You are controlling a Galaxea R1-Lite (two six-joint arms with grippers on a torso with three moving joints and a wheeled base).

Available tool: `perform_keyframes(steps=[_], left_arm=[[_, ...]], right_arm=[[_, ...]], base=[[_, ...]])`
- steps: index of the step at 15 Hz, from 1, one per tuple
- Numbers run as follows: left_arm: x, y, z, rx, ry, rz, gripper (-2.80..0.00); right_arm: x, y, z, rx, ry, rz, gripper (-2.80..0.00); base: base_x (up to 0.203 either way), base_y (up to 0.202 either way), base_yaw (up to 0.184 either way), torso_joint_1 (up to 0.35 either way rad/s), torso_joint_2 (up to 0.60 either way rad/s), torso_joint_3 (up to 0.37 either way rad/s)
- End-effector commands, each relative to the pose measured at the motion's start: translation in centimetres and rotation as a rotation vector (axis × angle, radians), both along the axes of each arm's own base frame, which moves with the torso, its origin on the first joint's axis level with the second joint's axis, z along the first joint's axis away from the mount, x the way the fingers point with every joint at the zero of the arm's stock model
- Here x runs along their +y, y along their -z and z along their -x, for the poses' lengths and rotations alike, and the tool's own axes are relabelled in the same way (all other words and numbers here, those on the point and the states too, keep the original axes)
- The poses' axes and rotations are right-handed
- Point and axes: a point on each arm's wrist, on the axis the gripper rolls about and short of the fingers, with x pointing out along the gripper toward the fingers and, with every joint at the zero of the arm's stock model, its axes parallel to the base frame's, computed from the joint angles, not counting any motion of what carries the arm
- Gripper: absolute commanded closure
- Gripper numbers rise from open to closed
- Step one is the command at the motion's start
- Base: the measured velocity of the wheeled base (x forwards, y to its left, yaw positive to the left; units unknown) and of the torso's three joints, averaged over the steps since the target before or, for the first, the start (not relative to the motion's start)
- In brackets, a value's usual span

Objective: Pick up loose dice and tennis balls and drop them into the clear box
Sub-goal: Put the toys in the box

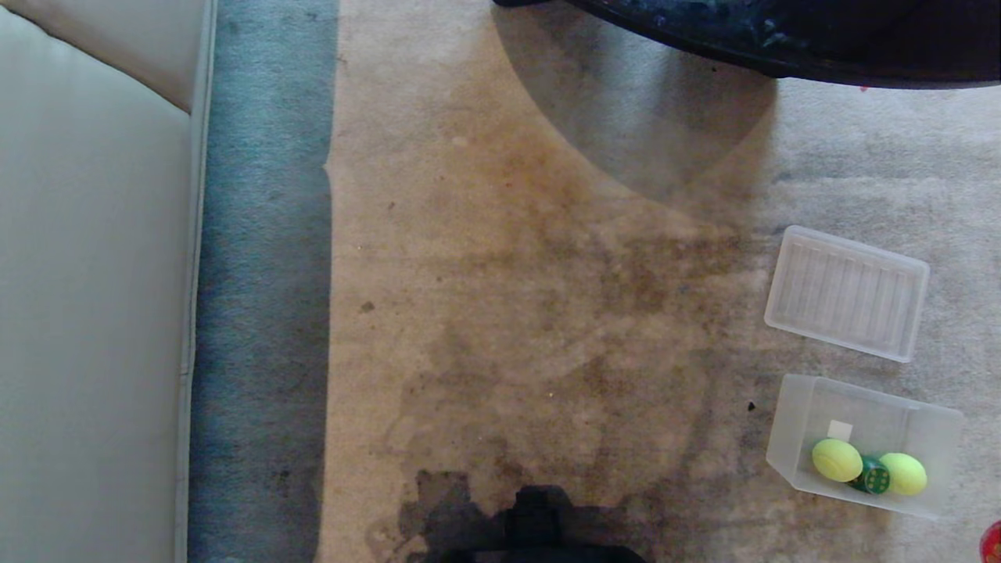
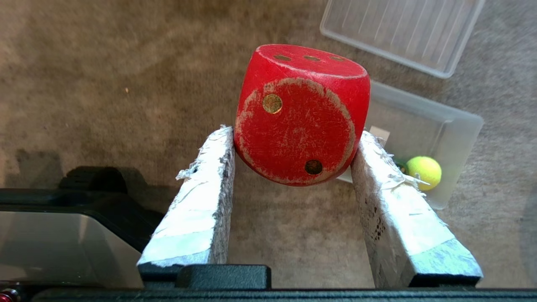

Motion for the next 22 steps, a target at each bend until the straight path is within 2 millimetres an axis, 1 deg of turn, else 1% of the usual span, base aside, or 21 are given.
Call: perform_keyframes(steps=[1,13,22], left_arm=[[0.00,0.00,0.00,0.000,0.000,0.000,0.00],[0.00,0.00,0.00,0.000,0.000,0.000,0.00],[0.00,0.00,0.00,0.000,0.000,0.000,0.00]], right_arm=[[0.00,0.09,-0.01,0.002,-0.001,0.001,0.00],[0.00,0.07,-0.01,0.000,-0.002,0.005,0.00],[-0.01,0.07,-0.01,0.000,0.005,-0.021,0.00]], base=[[0.000,0.000,0.000,0.006,0.00,-0.202],[0.000,0.000,0.000,0.003,0.00,-0.193],[0.000,0.000,0.000,0.001,0.00,-0.020]])
